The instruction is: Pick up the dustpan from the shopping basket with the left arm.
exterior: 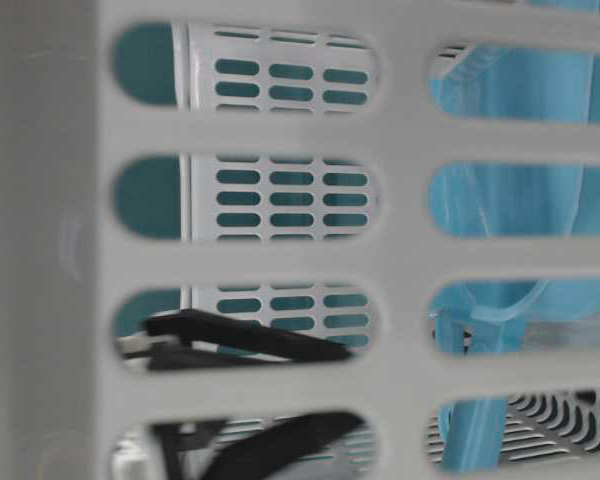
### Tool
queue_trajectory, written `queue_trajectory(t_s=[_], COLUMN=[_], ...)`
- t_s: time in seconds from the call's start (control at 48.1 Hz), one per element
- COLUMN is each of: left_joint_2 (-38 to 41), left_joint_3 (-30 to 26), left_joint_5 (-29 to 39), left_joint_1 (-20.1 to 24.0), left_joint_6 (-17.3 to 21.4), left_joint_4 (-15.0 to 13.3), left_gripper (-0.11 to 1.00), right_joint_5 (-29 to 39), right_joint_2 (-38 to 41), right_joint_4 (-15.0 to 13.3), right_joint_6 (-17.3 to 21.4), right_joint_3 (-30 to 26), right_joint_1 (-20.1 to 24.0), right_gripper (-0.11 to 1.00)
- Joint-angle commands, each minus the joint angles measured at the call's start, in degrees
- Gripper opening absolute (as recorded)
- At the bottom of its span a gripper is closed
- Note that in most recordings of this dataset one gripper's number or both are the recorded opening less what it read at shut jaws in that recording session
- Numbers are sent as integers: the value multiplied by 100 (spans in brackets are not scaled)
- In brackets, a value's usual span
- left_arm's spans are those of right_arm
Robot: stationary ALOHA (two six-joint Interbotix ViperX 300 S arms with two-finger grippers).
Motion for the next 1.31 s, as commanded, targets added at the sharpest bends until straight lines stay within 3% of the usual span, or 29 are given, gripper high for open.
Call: queue_trajectory(t_s=[0.0, 0.561, 0.644, 0.769, 0.81, 1.288], left_joint_2=[70, 167, 158, 18, -53, -1169], left_joint_3=[18, 861, 844, 782, 756, 220], left_joint_5=[-79, -1362, -1450, -1477, -1459, -1424], left_joint_1=[-88, -114, -123, -167, -123, 185], left_joint_6=[-18, -97, -88, -26, -62, -114], left_joint_4=[18, 18, 18, 18, 18, 18], left_gripper=[88, 83, 72, 35, 28, 28], right_joint_5=[-26, -26, -35, -44, -35, -35], right_joint_2=[35, 26, 18, -9, -26, -88], right_joint_4=[18, 18, 26, 26, 26, 26], right_joint_6=[0, 9, 9, 9, 9, 176], right_joint_3=[-26, 70, 88, 97, 97, 220], right_joint_1=[9, 9, 9, 9, 9, 0], right_gripper=[73, 73, 73, 73, 73, 73])
